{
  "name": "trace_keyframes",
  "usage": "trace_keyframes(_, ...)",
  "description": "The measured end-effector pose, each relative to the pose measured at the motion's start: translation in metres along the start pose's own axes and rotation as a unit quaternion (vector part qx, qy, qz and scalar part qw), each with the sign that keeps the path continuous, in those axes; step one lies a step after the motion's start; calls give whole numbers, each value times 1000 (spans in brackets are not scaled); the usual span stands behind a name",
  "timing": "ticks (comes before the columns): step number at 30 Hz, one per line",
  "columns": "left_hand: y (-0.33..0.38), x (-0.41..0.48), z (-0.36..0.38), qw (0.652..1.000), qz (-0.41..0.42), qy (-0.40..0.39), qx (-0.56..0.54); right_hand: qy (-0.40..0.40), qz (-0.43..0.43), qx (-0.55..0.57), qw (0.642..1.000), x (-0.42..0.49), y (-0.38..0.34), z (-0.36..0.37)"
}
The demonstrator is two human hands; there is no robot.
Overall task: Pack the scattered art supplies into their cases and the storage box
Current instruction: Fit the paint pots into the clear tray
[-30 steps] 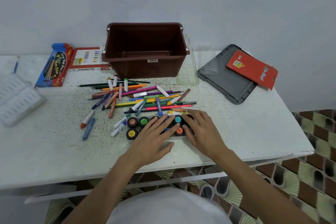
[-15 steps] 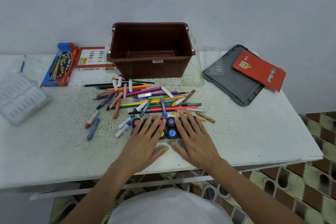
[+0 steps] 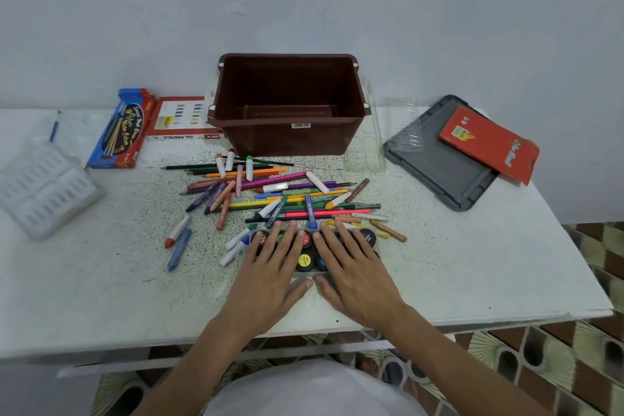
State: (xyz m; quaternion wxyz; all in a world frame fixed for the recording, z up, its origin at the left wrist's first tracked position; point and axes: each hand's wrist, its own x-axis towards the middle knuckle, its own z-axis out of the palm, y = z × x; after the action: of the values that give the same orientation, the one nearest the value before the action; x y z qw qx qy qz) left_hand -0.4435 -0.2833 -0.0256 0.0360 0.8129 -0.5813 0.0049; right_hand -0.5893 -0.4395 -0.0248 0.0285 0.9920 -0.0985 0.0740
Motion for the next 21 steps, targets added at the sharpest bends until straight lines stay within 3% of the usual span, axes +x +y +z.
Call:
trace_keyframes(7, -1, 1, -4, 998, -5, 12, -57, -2, 1, 49, 999, 2, 2, -6)
trace_keyframes(13, -6, 7, -12, 977, -22, 38, -208, 51, 27, 209, 976, 10, 18, -20)
trace_keyframes(21, -1, 53, -52, 901, -78, 69, -422, 98, 207, 370, 900, 36, 69, -52)
